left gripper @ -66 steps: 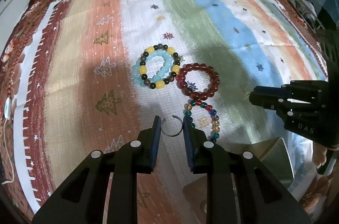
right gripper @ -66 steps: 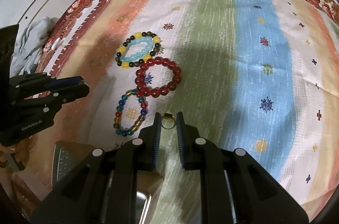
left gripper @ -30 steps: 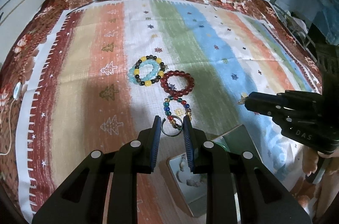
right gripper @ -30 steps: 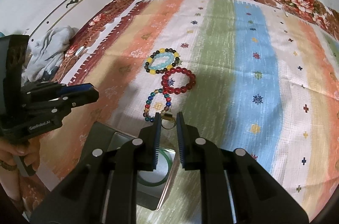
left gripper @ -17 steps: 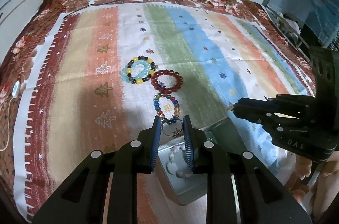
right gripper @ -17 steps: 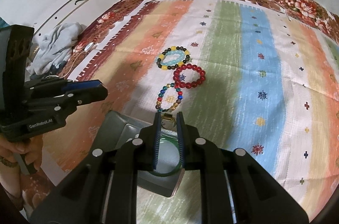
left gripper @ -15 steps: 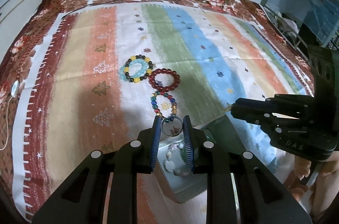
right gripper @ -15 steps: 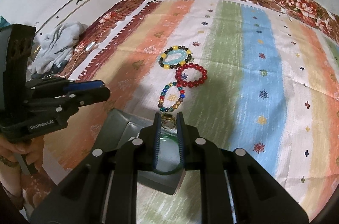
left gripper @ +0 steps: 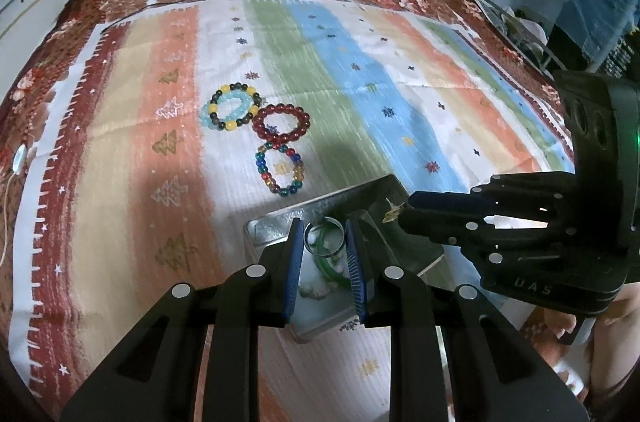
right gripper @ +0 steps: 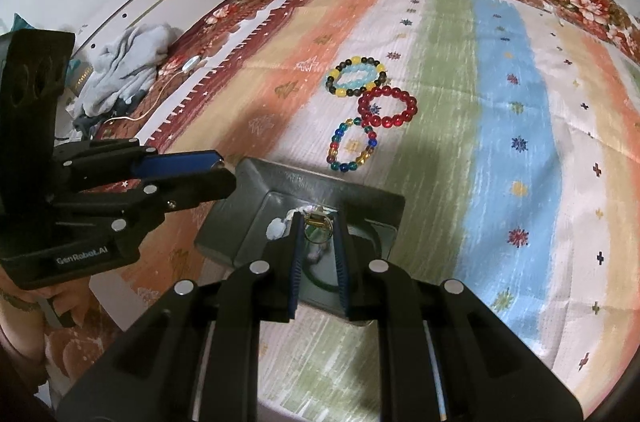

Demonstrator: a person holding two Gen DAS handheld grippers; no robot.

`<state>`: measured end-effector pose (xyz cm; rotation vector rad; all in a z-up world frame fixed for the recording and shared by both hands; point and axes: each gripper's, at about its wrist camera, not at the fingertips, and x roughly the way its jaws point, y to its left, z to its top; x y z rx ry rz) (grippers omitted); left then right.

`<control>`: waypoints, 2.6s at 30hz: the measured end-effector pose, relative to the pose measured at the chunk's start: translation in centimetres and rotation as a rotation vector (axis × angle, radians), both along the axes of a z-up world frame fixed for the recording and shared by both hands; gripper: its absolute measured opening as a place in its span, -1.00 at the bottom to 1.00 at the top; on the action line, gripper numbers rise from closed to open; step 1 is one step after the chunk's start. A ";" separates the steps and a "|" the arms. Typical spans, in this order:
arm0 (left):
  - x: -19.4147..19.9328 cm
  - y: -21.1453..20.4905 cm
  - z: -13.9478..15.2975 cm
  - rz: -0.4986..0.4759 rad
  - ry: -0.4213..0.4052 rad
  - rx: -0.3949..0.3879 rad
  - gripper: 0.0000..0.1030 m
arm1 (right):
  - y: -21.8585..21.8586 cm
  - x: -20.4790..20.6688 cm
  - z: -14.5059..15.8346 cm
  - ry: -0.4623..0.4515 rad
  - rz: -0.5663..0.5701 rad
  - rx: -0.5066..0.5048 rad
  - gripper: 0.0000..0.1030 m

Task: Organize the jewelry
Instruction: 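Carry the ring and gold charm over the silver tin and open both tools, then lift both open tools away from the silver tin, then move the left tool to the black-yellow bracelet while the right tool moves to the multicolour bracelet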

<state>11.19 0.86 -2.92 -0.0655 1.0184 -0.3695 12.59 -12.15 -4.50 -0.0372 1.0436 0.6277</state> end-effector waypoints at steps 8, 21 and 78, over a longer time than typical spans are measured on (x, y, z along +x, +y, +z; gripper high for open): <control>0.5 0.2 -0.5 0.011 0.027 -0.015 -0.18 | 0.0 0.3 -0.7 0.027 0.000 0.001 -0.34; 2.6 3.2 -0.5 0.126 0.031 -0.031 -0.17 | -0.6 1.9 -0.8 0.025 -0.036 0.013 -0.17; 14.2 4.4 -3.5 0.163 0.061 0.103 0.18 | 2.7 12.3 -4.7 0.117 0.001 -0.063 0.15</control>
